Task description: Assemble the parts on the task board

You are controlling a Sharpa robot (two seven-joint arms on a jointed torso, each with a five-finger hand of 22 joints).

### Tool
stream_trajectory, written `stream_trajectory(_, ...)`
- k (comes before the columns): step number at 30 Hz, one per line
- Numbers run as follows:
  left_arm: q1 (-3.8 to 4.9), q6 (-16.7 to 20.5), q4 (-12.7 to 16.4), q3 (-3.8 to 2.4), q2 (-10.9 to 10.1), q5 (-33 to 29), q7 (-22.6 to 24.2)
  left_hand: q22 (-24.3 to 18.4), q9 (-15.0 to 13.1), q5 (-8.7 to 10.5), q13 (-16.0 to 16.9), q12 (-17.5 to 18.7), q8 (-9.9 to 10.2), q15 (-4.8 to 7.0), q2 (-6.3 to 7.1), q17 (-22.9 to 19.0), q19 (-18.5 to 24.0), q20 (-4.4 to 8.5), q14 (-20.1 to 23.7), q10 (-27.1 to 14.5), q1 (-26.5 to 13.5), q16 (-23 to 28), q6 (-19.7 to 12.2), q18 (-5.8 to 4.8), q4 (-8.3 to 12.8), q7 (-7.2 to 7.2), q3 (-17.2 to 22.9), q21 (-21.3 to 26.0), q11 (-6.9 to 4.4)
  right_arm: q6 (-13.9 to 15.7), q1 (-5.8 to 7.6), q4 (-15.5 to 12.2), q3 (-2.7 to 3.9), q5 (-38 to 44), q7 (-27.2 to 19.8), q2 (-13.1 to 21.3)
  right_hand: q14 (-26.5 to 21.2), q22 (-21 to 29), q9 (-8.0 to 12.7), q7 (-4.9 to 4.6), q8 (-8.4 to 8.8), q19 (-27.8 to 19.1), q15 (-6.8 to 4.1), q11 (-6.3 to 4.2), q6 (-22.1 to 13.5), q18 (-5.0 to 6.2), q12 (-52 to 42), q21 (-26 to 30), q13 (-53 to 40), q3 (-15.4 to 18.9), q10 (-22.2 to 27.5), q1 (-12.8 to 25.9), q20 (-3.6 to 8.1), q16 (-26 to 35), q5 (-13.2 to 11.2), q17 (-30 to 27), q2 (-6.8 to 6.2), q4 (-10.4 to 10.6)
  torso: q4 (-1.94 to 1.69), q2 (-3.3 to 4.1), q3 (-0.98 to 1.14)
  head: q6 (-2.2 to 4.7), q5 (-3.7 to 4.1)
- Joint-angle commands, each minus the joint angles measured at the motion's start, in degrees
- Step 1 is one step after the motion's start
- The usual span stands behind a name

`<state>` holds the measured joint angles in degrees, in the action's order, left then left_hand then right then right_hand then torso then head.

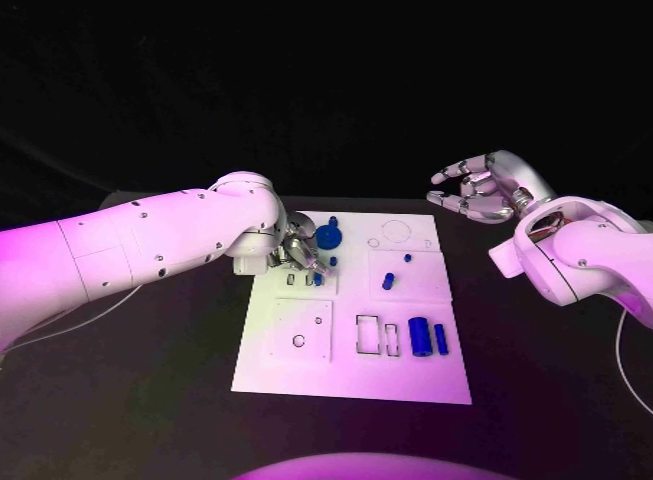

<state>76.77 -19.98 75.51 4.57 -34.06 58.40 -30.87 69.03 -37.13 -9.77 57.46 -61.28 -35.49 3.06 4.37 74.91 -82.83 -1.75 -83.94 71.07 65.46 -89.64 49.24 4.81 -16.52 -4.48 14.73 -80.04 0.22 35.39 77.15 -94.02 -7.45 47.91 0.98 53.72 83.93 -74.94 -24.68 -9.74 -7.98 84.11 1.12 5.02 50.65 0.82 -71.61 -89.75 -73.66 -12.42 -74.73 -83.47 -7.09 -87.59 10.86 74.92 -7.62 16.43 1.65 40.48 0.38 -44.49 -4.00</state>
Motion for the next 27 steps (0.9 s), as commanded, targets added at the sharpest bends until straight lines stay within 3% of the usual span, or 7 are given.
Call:
stream_trajectory(1, 0.04, -1.2, -0.1, 0.05, 0.2, -0.7, 0.0, 0.2, -0.1, -0.26, 0.2, -0.3, -0.1, 0.38, -0.01, 15.1, -0.4, -0.03, -6.1, 0.0, 0.8, -0.4, -0.3, -0.93, -0.1, -0.02, 0.4, -0.4, 0.02, -0.8, -0.04, 0.0, 0.0, 0.8, 0.1, 0.0, 4.6, -15.1, 0.1, -0.15, -0.21, 5.9, -0.46, -0.08, -0.3, -0.82, 0.2, -0.3, 0.1, -0.3, 0.3, 0.6, 0.42, 0.2, 0.3, 9.5, -0.19, 0.1, 0.02, 0.04, 0.02, -0.06, 0.11)
stream_trajectory(9, 0.04, -1.4, -0.3, 0.13, 0.3, -0.9, 0.0, 0.6, -0.6, -0.23, 0.3, -0.5, 0.1, 0.45, -0.45, 15.1, -0.4, 0.02, -6.1, 0.0, 2.6, -0.4, -0.4, -0.96, 0.1, 0.09, 2.5, -0.6, -0.08, -0.8, -0.05, 0.0, 0.0, 0.8, 0.2, -0.1, 4.6, -15.1, 0.1, -0.15, -0.21, 5.9, -0.46, -0.08, -0.3, -0.82, 0.2, -0.3, 0.1, -0.3, 0.3, 0.6, 0.42, 0.2, 0.3, 9.5, -0.19, 0.1, -0.05, 0.01, 0.05, -0.21, 0.19)
stream_trajectory(17, 0.04, -1.8, -0.3, 0.14, 0.3, -1.3, 0.1, 1.0, -1.4, -0.2, 0.5, -0.5, 0.4, 0.6, 0.16, 15.1, -0.4, 0.15, -6.1, 0.0, 5.6, -0.4, -0.4, -1.01, 0.5, 0.25, 6.8, -0.9, -0.25, -1.0, -0.1, 0.1, 0.0, 0.8, 0.2, -0.2, 4.6, -15.1, 0.1, -0.15, -0.21, 5.9, -0.46, -0.08, -0.3, -0.82, 0.2, -0.3, 0.1, -0.3, 0.3, 0.6, 0.42, 0.2, 0.3, 9.5, -0.19, 0.1, -0.04, -0.01, 0.03, -0.44, 0.19)
stream_trajectory(24, 0.04, -1.1, -0.3, 0.14, 0.2, -2.7, 0.3, 1.5, -3.3, -0.32, 0.6, -0.4, 0.2, 0.82, 1.86, 15.1, -0.3, 0.28, -6.1, 0.3, 9.1, -0.4, -0.8, -1.06, 3.9, 0.41, 17.9, -1.1, -0.44, -1.0, -0.13, 0.1, -0.01, 0.8, 0.2, -0.2, 4.6, -15.1, 0.1, -0.15, -0.21, 5.9, -0.46, -0.08, -0.3, -0.82, 0.2, -0.3, 0.1, -0.3, 0.3, 0.6, 0.42, 0.2, 0.3, 9.5, -0.19, 0.1, -0.03, -0.01, 0.03, -0.47, 0.16)
stream_trajectory(27, 0.03, -0.2, -0.2, 0.14, 0.0, -4.1, 0.5, 1.6, -5.3, -0.31, 0.9, -0.7, -1.1, 0.8, 2.91, 15.1, -0.3, 0.25, -6.1, 0.9, 8.0, -0.4, -1.0, -1.06, 6.1, 0.42, 23.7, -1.2, -0.49, -1.0, -0.14, 0.1, -0.01, 0.8, 0.2, -0.2, 4.6, -15.1, 0.1, -0.15, -0.21, 5.9, -0.46, -0.08, -0.3, -0.82, 0.2, -0.3, 0.1, -0.3, 0.3, 0.6, 0.42, 0.2, 0.3, 9.5, -0.19, 0.1, -0.03, -0.03, 0.03, -0.45, 0.13)
